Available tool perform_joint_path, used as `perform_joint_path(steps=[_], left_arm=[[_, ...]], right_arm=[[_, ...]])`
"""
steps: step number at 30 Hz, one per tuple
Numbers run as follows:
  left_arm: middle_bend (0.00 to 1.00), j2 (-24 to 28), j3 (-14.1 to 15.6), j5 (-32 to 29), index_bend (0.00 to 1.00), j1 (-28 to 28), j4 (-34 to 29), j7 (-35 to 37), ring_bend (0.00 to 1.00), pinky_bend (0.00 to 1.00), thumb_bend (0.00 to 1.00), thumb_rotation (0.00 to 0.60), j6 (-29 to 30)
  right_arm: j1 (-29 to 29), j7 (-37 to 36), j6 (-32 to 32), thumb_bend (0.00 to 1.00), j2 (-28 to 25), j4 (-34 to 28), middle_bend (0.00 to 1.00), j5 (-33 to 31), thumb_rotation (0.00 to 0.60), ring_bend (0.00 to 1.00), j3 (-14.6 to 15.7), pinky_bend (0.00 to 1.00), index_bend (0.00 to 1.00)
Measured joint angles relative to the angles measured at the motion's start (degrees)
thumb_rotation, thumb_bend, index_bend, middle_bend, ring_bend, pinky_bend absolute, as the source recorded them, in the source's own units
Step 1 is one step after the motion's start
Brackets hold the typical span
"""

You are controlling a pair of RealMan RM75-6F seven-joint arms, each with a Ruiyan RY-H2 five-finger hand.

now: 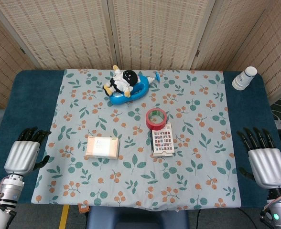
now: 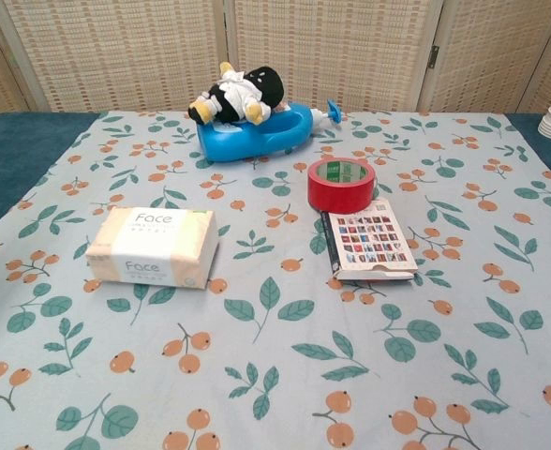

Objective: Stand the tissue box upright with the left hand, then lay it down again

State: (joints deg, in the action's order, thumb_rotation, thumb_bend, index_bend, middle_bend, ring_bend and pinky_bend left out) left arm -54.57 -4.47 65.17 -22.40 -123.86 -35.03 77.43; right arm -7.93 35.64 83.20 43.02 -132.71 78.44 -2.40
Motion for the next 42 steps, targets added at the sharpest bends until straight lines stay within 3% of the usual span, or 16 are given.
perform_joint_path(steps=[24,29,36,42], left_arm=[[0.19,-0.75,1.03,2.35,0.21,0.07,0.21,-0.42,0.07,0.11,0.29,0.600,-0.89],[0.19,-1.06,1.53,3.52,0.21,-0.33,-2.24,-0.35,0.07,0.12,0.29,0.600,-2.34],[0.19,-5.66,1.54,2.47,0.20,-2.35,-3.08,-5.20,0.07,0.12,0.29,0.600,-3.84],[0.19,-12.88,0.21,-1.10,0.19,-6.51,-1.65,-12.01,0.05,0.12,0.29,0.600,-5.82]], right_arm=[[0.03,-0.33,-0.98,0.11,-0.03,0.15,0.06,0.47,0.600,0.00,0.26,0.03,0.11],[-0.24,-0.81,-1.75,0.11,-0.07,0.51,0.06,-0.04,0.600,0.00,0.29,0.03,0.11],[-0.50,-1.46,-2.15,0.11,-0.47,0.41,0.06,-0.54,0.600,0.00,0.10,0.03,0.11],[-0.72,-1.86,-2.71,0.11,-0.68,0.55,0.06,-0.79,0.600,0.00,0.11,0.03,0.11]])
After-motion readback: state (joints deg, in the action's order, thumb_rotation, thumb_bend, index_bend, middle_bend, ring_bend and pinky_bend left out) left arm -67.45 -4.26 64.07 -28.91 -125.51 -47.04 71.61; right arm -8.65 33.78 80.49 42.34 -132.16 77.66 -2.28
